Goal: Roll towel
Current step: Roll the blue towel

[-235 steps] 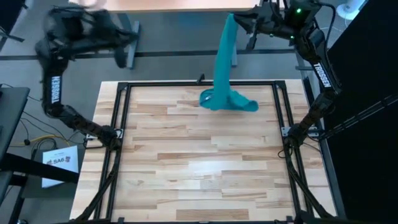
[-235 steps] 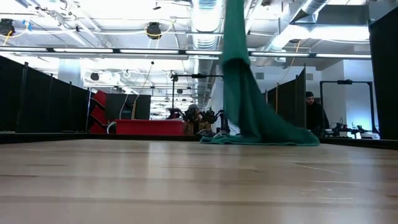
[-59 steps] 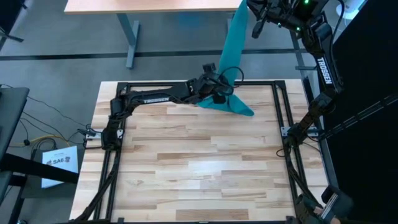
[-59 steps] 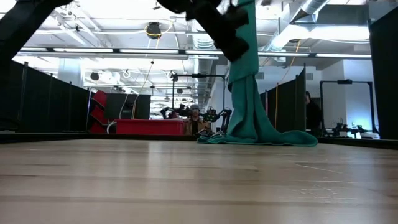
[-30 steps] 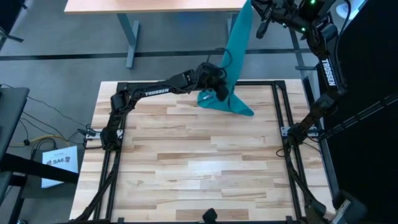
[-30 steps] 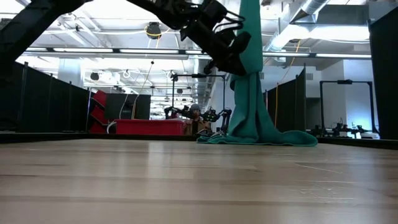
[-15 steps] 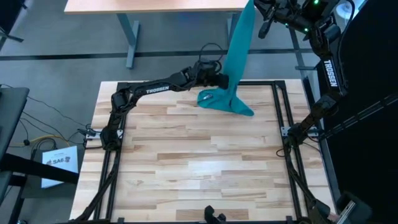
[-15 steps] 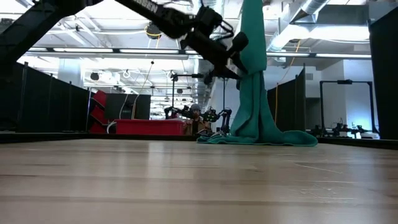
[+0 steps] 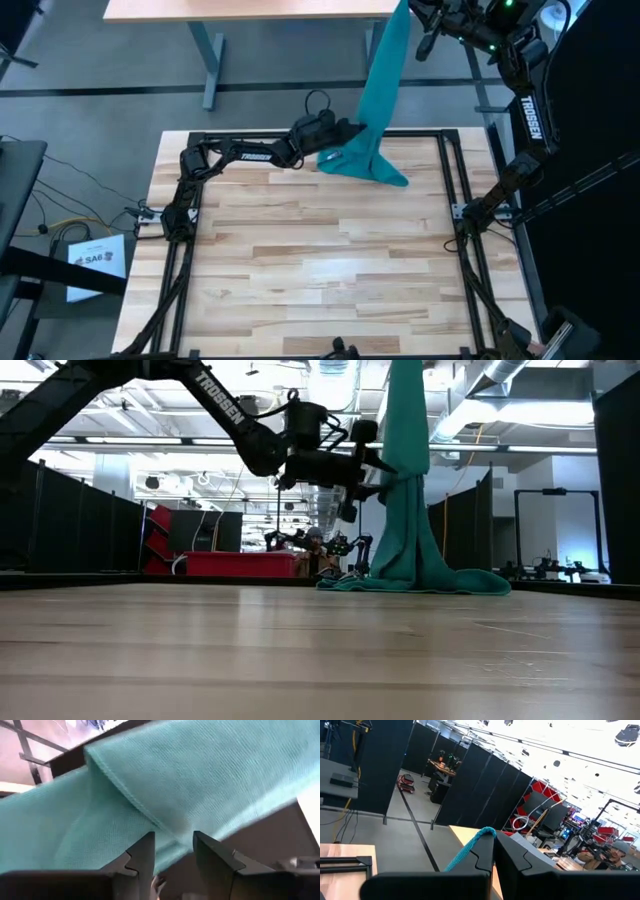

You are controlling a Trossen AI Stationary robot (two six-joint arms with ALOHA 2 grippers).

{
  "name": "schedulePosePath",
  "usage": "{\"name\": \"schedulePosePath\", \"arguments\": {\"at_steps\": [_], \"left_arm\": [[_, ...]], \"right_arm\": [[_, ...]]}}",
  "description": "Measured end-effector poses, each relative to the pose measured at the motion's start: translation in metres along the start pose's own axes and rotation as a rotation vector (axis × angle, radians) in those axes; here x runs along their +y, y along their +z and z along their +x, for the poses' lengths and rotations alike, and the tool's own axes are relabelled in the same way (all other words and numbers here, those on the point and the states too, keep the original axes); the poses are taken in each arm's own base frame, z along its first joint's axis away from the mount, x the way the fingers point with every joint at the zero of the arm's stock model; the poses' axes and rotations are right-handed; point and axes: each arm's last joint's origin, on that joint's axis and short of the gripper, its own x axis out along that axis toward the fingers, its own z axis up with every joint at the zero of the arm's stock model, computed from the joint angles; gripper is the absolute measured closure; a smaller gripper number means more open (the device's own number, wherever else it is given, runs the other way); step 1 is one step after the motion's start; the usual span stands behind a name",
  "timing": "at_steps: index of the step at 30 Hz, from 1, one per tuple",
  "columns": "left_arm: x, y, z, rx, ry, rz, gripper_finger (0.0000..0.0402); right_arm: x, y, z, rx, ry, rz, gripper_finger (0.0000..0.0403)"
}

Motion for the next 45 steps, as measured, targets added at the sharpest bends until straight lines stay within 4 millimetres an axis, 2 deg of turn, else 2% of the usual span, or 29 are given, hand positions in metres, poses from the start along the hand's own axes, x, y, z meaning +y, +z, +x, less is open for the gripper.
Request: {"name": "schedulePosePath", "arguments": {"at_steps": [11, 18, 21, 25, 31, 34, 38, 45], "left_arm": [[0.000, 0.005, 0.000, -0.061, 0.000, -0.002, 0.0283], [-0.013, 0.014, 0.002, -0.122, -0.071, 0.024, 0.0287], [-0.019, 0.016, 0.003, -0.113, -0.106, 0.075, 0.0318], [-0.025, 0.016, 0.003, -0.093, -0.180, 0.132, 0.0387], [-0.038, 0.016, -0.001, 0.021, -0.373, 0.179, 0.0400], [-0.052, 0.017, -0.008, 0.061, -0.401, 0.186, 0.0401], [-0.082, 0.026, -0.026, 0.093, -0.359, 0.291, 0.0401], [-0.150, 0.050, -0.082, 0.156, -0.222, 0.573, 0.0401]], "right_arm": [[0.000, 0.000, 0.000, -0.003, -0.002, 0.002, 0.0403], [0.000, 0.000, 0.000, -0.005, -0.003, 0.017, 0.0403], [0.000, 0.000, 0.000, -0.003, -0.002, 0.018, 0.0403], [0.000, -0.001, 0.000, 0.007, 0.003, 0.024, 0.0403], [0.002, -0.007, -0.001, 0.068, 0.026, 0.019, 0.0403], [0.003, -0.012, -0.002, 0.115, 0.043, 0.026, 0.0403], [0.001, -0.019, -0.004, 0.174, 0.046, 0.034, 0.0403], [0.005, -0.030, -0.001, 0.244, 0.076, 0.066, 0.0403]]}}
